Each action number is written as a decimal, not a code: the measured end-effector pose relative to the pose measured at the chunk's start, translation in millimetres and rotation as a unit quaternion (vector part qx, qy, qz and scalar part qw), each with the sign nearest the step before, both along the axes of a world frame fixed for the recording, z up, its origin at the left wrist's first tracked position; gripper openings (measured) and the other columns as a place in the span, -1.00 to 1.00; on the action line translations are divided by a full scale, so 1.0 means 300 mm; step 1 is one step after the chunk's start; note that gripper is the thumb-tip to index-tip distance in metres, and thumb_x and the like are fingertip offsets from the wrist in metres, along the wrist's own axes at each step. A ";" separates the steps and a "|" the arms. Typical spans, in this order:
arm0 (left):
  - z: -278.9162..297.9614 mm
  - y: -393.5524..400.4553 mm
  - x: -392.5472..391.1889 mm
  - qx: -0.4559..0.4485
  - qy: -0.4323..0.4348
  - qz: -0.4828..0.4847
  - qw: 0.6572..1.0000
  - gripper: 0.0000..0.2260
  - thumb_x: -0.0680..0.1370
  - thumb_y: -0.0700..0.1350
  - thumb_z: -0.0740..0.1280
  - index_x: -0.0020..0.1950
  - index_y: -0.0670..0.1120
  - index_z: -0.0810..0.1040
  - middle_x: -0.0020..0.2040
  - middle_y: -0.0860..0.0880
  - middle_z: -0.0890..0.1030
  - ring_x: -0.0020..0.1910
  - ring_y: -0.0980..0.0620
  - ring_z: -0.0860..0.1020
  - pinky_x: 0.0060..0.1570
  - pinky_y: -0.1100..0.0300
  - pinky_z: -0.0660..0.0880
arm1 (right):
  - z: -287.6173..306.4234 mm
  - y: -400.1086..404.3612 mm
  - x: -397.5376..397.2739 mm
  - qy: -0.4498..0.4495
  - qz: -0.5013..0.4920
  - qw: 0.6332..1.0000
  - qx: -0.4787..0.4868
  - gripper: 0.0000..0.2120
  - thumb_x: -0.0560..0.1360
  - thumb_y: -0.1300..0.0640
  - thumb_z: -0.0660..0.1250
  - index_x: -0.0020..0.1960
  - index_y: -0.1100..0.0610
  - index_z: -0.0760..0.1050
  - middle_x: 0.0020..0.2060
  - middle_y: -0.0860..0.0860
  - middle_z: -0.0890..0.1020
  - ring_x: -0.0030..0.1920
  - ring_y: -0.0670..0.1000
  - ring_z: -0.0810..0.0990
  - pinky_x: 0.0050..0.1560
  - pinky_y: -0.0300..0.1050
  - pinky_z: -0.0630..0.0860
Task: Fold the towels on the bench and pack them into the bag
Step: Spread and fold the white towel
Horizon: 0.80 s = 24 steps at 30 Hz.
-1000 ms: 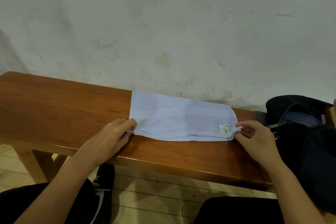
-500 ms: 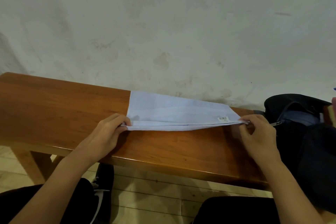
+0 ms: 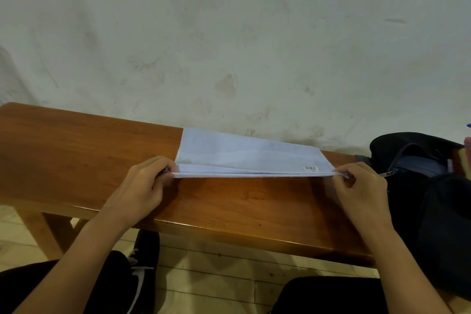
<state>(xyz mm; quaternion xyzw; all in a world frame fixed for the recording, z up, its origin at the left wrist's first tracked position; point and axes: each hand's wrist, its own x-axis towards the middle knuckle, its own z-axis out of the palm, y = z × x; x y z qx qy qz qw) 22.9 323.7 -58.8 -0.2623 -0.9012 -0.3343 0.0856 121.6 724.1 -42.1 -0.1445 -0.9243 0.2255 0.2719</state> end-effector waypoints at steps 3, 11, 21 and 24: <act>-0.004 -0.003 -0.001 -0.005 0.004 -0.019 1.000 -0.77 0.56 -0.32 0.32 0.00 0.03 0.53 -0.01 0.13 0.55 -0.02 0.20 0.53 -0.16 0.39 0.45 | -0.001 0.009 0.003 -0.003 -0.002 1.000 -0.002 -0.93 0.49 0.30 0.38 -0.09 0.19 0.64 -0.22 -0.03 0.54 -0.24 -0.10 0.50 -0.24 -0.28 0.43; -0.013 -0.008 -0.011 -0.020 0.022 -0.040 0.999 -0.78 0.55 -0.33 0.33 0.00 0.00 0.50 -0.03 0.06 0.56 -0.11 0.12 0.56 -0.22 0.35 0.45 | 0.001 0.010 0.008 -0.008 -0.001 1.000 0.007 -0.83 0.48 0.28 0.39 -0.19 0.05 0.52 -0.23 -0.04 0.52 -0.19 -0.07 0.48 -0.20 -0.21 0.41; -0.004 -0.001 -0.016 0.002 0.055 -0.020 0.998 -0.73 0.53 -0.38 0.34 0.10 -0.04 0.54 -0.06 0.22 0.53 -0.07 0.32 0.56 -0.19 0.51 0.46 | 0.003 0.005 0.011 -0.009 -0.003 1.000 0.016 -0.90 0.47 0.30 0.40 -0.18 0.15 0.58 -0.23 0.00 0.55 -0.12 -0.05 0.45 -0.19 -0.25 0.36; 0.018 -0.007 -0.018 0.030 0.051 0.010 0.998 -0.66 0.55 -0.38 0.32 0.14 0.04 0.55 0.05 0.32 0.46 0.05 0.50 0.44 -0.02 0.61 0.37 | 0.016 -0.004 0.012 0.023 0.039 0.999 0.016 -0.90 0.45 0.36 0.40 -0.15 0.18 0.60 -0.13 -0.04 0.59 -0.05 -0.08 0.50 -0.14 -0.38 0.38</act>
